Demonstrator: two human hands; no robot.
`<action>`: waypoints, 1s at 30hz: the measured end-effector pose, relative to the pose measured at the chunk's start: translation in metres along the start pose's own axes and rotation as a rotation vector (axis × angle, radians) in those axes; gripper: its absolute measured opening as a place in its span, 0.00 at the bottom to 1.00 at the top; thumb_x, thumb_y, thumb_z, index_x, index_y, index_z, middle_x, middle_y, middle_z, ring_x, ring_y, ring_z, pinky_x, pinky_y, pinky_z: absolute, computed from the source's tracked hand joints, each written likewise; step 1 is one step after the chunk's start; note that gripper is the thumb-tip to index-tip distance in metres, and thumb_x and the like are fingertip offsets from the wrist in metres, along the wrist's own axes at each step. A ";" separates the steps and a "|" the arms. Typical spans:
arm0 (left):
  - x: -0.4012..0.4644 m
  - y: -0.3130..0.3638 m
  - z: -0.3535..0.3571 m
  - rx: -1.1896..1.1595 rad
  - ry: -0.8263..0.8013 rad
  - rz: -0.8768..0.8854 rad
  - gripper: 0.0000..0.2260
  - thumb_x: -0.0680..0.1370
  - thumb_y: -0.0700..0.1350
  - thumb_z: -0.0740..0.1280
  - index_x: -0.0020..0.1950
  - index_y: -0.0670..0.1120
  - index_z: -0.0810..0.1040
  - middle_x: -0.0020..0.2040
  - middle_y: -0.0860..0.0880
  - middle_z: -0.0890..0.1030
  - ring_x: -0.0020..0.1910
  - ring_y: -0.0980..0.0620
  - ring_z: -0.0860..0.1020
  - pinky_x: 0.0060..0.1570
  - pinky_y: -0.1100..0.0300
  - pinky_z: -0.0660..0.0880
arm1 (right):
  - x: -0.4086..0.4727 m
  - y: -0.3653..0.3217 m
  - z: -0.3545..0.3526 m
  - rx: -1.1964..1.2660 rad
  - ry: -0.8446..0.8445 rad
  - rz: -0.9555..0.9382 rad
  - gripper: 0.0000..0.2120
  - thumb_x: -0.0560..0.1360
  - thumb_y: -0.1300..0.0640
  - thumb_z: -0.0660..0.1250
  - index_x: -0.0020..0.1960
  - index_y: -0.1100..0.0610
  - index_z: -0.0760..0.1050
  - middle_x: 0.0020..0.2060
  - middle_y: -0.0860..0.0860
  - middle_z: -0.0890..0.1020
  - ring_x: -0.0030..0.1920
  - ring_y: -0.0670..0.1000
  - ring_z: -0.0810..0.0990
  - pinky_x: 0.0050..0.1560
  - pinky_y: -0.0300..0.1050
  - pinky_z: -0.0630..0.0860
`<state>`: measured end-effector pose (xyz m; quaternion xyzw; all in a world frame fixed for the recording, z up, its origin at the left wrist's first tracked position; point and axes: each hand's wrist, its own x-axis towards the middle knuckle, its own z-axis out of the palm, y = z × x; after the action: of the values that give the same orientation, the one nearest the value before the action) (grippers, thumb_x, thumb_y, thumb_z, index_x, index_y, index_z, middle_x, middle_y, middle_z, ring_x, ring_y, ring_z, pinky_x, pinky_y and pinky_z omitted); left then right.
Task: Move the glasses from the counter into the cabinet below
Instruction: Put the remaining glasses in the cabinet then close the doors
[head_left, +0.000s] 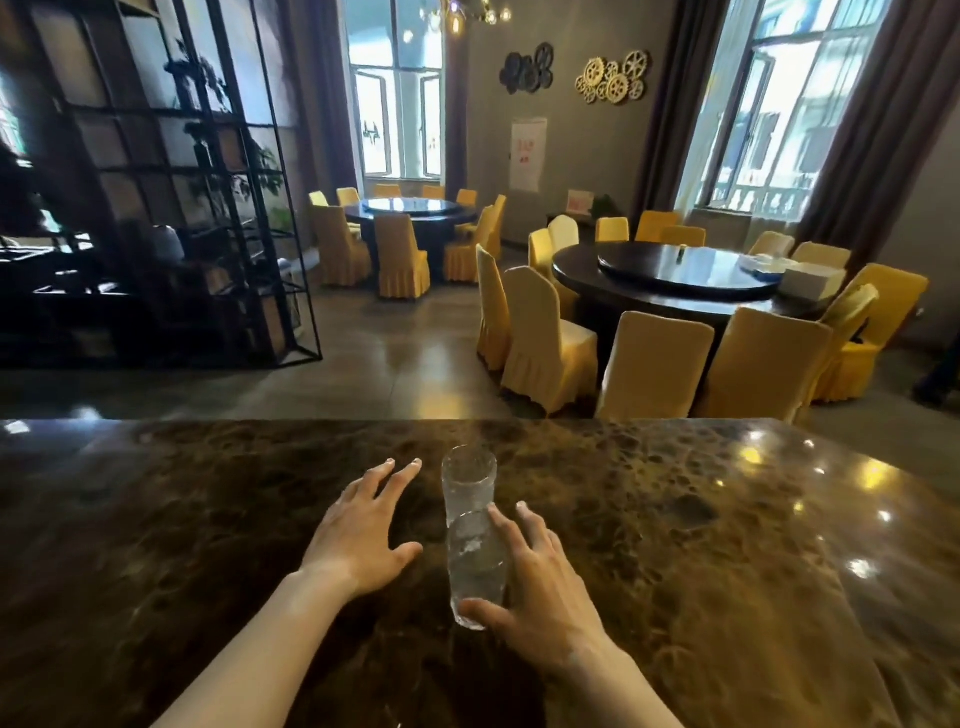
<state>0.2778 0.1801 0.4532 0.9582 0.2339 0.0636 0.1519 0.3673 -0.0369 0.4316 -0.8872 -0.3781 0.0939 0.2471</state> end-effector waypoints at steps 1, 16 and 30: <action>0.009 0.002 0.002 0.009 -0.015 0.010 0.45 0.73 0.58 0.74 0.78 0.66 0.44 0.81 0.54 0.50 0.79 0.47 0.53 0.75 0.44 0.60 | 0.003 -0.001 0.002 0.013 -0.011 -0.020 0.50 0.70 0.36 0.75 0.80 0.37 0.46 0.83 0.46 0.48 0.82 0.52 0.49 0.77 0.55 0.62; 0.129 0.038 0.018 0.041 -0.294 0.442 0.40 0.69 0.49 0.80 0.74 0.64 0.62 0.70 0.54 0.65 0.68 0.50 0.67 0.64 0.53 0.74 | 0.032 -0.010 0.004 0.089 -0.047 0.012 0.49 0.71 0.48 0.78 0.82 0.42 0.51 0.69 0.44 0.65 0.67 0.49 0.76 0.69 0.41 0.72; -0.012 -0.035 -0.042 -0.129 -0.050 0.303 0.42 0.62 0.61 0.79 0.71 0.70 0.62 0.58 0.64 0.69 0.57 0.56 0.74 0.56 0.56 0.78 | -0.072 -0.007 -0.042 0.203 0.148 -0.077 0.43 0.57 0.34 0.78 0.69 0.43 0.72 0.58 0.37 0.73 0.57 0.34 0.77 0.55 0.26 0.71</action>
<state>0.2438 0.2151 0.4809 0.9721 0.0785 0.0769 0.2074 0.3273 -0.0999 0.4700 -0.8470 -0.3811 0.0564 0.3663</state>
